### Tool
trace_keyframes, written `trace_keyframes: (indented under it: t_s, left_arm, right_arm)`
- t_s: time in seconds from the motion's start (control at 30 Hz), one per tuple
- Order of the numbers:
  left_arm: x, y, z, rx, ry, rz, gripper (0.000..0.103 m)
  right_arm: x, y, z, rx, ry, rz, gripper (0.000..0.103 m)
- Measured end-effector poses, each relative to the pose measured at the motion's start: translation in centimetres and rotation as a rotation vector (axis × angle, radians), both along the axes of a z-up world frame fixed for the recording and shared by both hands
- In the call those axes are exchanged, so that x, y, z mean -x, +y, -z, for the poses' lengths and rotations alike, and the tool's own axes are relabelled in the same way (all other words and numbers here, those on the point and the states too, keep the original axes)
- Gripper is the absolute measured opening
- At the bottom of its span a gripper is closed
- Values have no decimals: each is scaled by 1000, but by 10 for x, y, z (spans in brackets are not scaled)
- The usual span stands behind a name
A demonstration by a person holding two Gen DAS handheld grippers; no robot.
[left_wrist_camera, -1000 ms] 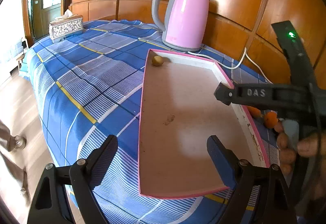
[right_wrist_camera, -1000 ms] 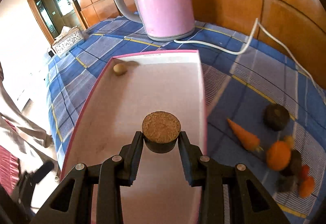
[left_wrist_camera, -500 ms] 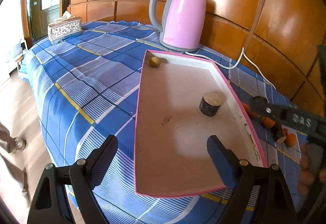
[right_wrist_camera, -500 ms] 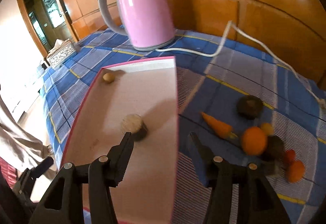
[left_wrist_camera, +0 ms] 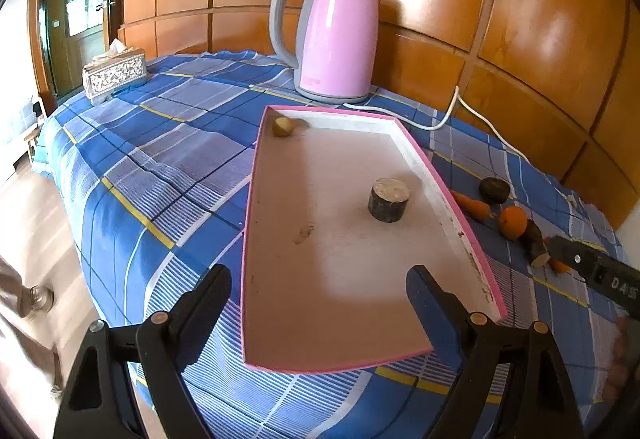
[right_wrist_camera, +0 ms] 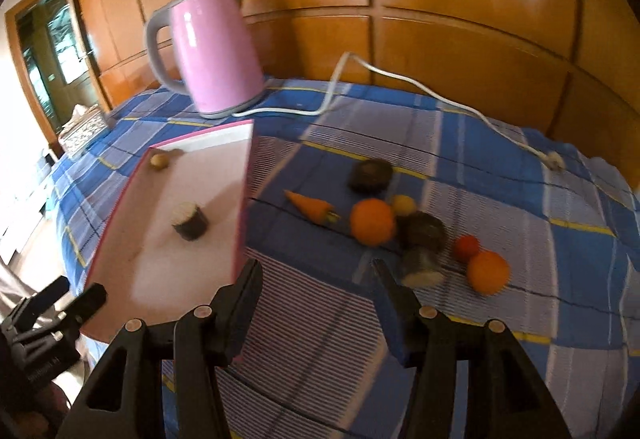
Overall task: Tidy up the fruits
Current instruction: 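Carry the log piece with the right tool into the tray and release, then reach the left tool to the orange carrot and grasp it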
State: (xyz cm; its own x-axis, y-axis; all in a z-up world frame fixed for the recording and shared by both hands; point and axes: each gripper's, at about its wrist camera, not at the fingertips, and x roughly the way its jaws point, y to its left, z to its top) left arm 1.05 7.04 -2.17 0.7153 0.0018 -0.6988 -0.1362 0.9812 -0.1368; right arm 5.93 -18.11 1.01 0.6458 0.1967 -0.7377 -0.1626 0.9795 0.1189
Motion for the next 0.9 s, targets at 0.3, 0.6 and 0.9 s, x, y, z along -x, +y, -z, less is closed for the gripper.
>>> trace_keyframes:
  t_s: [0.3,0.6,0.9]
  left_arm:
    - [1,-12,-2,-25,-3,35,90]
    - [1,-25,-5,-45,-9,88,89]
    - [-7,-52,-15,-50,-5,218,88]
  right_arm:
    - [19,-58,14,5,20,154,56]
    - [32,-107,26,7,47,307,56]
    - [41,-135,37,9,71,396,56]
